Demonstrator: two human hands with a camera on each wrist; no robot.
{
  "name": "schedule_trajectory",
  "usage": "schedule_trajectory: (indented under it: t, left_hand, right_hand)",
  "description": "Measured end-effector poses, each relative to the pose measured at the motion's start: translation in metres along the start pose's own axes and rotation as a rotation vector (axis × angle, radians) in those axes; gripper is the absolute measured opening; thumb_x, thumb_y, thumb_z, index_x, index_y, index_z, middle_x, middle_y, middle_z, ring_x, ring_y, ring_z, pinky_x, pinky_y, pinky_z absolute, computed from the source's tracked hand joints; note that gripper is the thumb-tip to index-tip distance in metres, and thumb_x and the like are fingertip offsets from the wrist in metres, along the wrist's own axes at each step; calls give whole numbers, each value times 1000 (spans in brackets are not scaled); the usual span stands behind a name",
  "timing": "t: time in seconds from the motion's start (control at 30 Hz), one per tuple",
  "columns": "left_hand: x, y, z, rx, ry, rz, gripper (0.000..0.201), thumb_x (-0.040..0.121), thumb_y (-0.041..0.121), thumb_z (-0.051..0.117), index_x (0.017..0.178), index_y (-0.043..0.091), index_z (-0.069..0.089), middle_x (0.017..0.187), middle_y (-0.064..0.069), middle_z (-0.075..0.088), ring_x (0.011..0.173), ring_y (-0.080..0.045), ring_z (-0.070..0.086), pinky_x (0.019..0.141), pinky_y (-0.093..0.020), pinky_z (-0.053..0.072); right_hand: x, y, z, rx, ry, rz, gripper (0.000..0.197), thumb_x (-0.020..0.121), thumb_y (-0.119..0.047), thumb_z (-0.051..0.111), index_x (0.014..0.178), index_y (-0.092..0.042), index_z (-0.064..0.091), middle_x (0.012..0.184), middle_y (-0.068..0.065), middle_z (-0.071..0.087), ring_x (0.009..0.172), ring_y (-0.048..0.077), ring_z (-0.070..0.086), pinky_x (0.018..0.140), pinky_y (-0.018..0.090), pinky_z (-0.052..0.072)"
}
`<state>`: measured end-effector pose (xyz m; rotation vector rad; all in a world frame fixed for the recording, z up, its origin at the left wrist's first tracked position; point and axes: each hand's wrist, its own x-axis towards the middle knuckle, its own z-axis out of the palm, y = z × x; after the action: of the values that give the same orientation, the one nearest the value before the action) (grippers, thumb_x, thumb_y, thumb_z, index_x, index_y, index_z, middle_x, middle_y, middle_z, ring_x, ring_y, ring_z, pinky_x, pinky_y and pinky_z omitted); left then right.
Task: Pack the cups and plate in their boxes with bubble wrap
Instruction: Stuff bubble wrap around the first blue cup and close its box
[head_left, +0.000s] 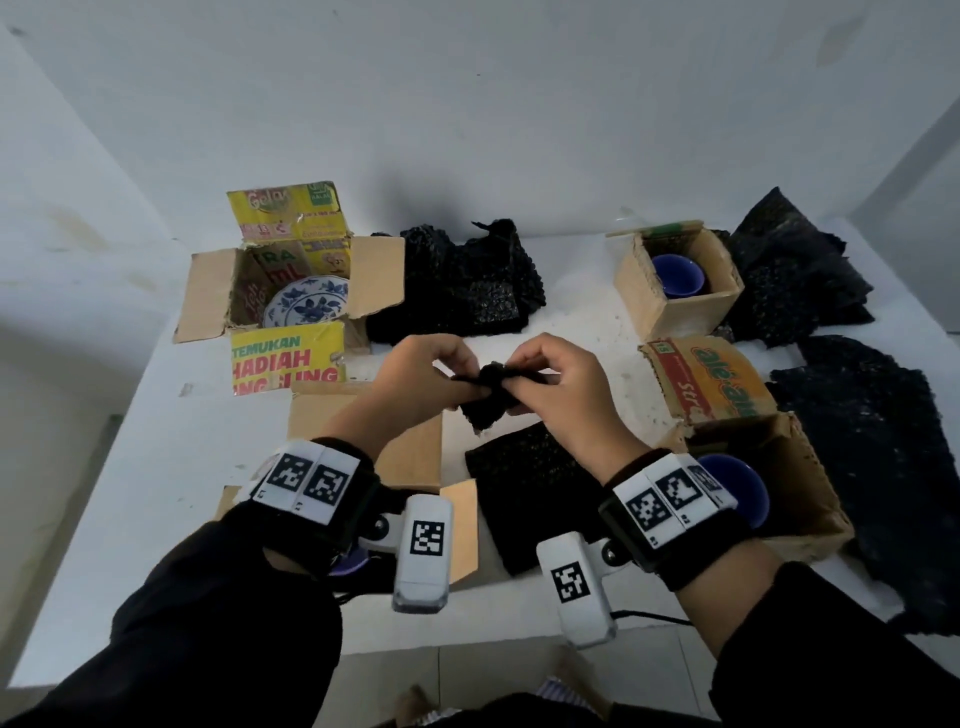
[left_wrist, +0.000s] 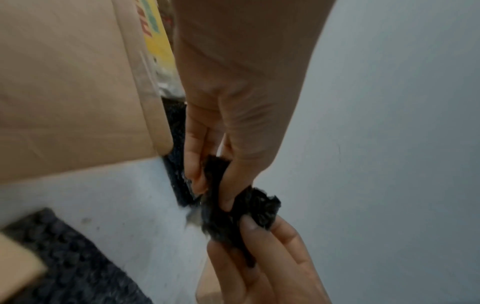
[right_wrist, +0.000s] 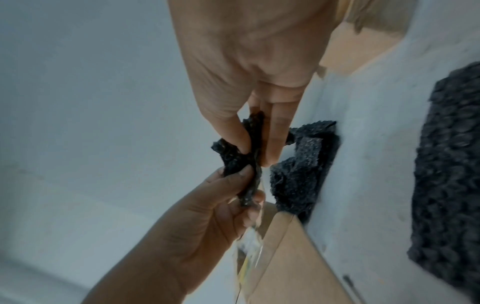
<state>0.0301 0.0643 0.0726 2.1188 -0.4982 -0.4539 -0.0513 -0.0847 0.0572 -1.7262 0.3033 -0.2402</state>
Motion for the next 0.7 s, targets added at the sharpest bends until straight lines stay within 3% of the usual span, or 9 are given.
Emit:
schedule_trajectory:
  t: [0.1, 0.2, 0.3, 0.4, 0.5, 0.6, 0.7]
  left_hand:
    - [-25, -23, -16, -44, 23, -32, 26, 70, 1, 79, 67, 20, 62, 66, 5, 63, 54, -8, 58, 57, -18, 48]
    - [-53, -52, -28, -16, 19, -37, 26, 71, 2, 78, 68, 24, 65, 67, 9, 65, 52, 7, 57, 56, -8, 44]
    - [-77, -81, -39, 46, 24, -13, 16, 78, 9, 75, 78, 24, 69, 77, 13, 67, 68, 11, 60, 67, -7, 41]
    - [-97, -108, -48, 168, 152, -24, 10, 85, 21, 67, 90, 30, 70, 95, 18, 65, 88, 6, 56, 72, -8, 36]
    - [-117, -131, -53, 163, 245, 0, 16, 92, 23, 56, 102, 29, 68, 107, 15, 61, 97, 0, 52, 72, -5, 36]
    - [-134, -152, -56, 86, 293, 38, 31, 98, 27, 42, 117, 18, 63, 122, 4, 58, 110, -4, 49, 93, -18, 38]
    - [-149, -171, -56, -81, 215, -48, 51, 93, 42, 30, 135, 20, 48, 140, 7, 43, 132, -7, 35, 110, -26, 26]
  right_hand:
    - [-15, -5, 27, -105, -31, -21, 21, 76, 7, 66, 74, -14, 68, 76, 6, 65, 63, 24, 68, 63, 40, 59]
    - [-33, -3, 56, -307, -34, -89, 21, 72, 5, 65, 76, -14, 73, 77, -2, 63, 68, 13, 62, 69, 26, 55]
    - [-48, 4, 80, -493, -58, -131, 20, 75, 1, 64, 80, -15, 74, 84, -2, 54, 73, 9, 52, 67, 15, 41]
    - [-59, 17, 101, -635, -92, -129, 19, 80, -1, 60, 86, -14, 73, 88, -2, 48, 74, 11, 48, 63, 12, 36]
    - [-69, 31, 118, -736, -105, -132, 21, 83, 0, 58, 92, -11, 73, 91, 1, 51, 76, 18, 54, 67, 24, 45]
    - [-80, 47, 131, -873, -166, -143, 23, 86, -3, 55, 101, -10, 71, 99, 4, 57, 77, 22, 58, 64, 27, 41]
    - [-89, 58, 141, -1028, -262, -146, 22, 88, -10, 52, 103, -9, 68, 102, 6, 58, 80, 25, 58, 62, 29, 41]
